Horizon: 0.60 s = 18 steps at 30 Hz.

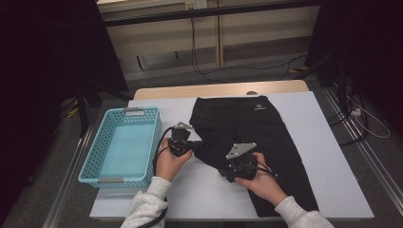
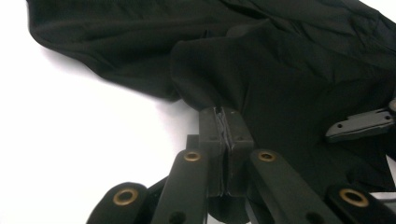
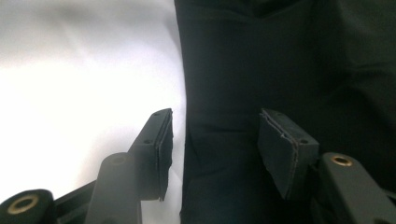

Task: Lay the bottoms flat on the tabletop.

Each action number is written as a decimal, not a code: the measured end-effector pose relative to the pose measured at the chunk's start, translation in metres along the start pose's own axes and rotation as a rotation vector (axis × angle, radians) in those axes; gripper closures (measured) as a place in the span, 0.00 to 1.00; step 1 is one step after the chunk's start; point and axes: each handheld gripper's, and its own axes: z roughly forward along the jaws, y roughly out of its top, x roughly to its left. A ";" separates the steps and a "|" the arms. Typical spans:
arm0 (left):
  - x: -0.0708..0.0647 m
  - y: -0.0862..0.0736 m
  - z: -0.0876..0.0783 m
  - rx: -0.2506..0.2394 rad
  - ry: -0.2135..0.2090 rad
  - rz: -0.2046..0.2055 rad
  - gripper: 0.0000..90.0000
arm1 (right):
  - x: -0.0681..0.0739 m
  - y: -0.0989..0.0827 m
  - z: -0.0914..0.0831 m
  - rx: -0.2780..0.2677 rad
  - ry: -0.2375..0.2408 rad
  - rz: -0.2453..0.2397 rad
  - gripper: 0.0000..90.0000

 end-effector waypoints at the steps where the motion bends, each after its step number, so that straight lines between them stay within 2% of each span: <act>1: 0.000 0.001 -0.002 -0.003 -0.008 -0.001 0.98 | 0.000 0.001 0.001 -0.001 -0.006 0.011 0.56; 5: -0.002 0.003 -0.006 -0.014 -0.009 0.001 0.98 | -0.004 0.002 0.001 0.001 -0.014 0.021 0.75; 7: -0.003 0.003 -0.006 -0.022 -0.010 -0.001 0.98 | -0.005 0.002 0.001 0.005 -0.011 0.019 0.80; 9: -0.002 0.003 -0.007 -0.015 -0.017 -0.001 0.98 | -0.005 0.003 0.001 0.009 -0.006 0.013 0.99; 15: -0.004 0.002 -0.010 -0.007 -0.018 0.000 0.98 | -0.007 0.001 0.001 -0.008 0.013 0.056 1.00; 18: -0.007 0.001 -0.012 -0.008 -0.023 -0.005 0.98 | -0.005 -0.001 -0.002 -0.008 0.054 0.068 1.00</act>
